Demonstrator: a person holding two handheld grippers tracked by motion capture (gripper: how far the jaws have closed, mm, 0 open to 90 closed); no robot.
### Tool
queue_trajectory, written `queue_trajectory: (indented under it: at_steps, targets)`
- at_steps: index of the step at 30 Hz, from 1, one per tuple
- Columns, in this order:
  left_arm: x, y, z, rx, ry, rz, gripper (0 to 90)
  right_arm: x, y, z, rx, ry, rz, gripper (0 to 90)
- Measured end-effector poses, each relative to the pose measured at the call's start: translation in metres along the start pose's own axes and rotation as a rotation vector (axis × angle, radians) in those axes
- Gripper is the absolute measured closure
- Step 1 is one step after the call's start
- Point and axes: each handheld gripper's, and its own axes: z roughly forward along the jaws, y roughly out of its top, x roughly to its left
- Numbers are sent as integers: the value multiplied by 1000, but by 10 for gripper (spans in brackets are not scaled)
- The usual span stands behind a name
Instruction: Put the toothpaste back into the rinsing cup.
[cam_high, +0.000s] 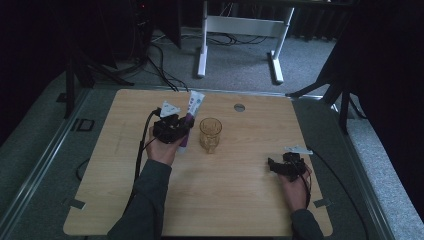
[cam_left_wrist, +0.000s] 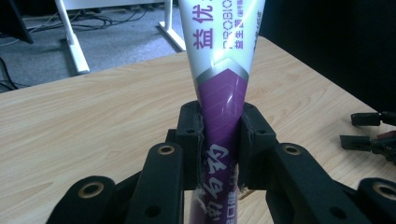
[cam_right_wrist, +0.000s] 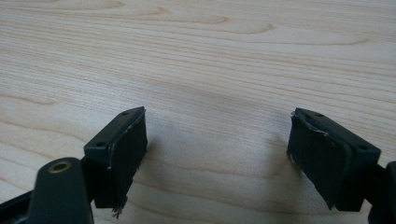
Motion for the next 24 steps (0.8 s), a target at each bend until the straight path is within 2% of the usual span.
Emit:
queue_trajectory:
  at_steps: [24]
  targets:
    - [-2, 9, 5, -15, -29, -11, 734, 0, 0, 0, 0, 0, 0, 196]
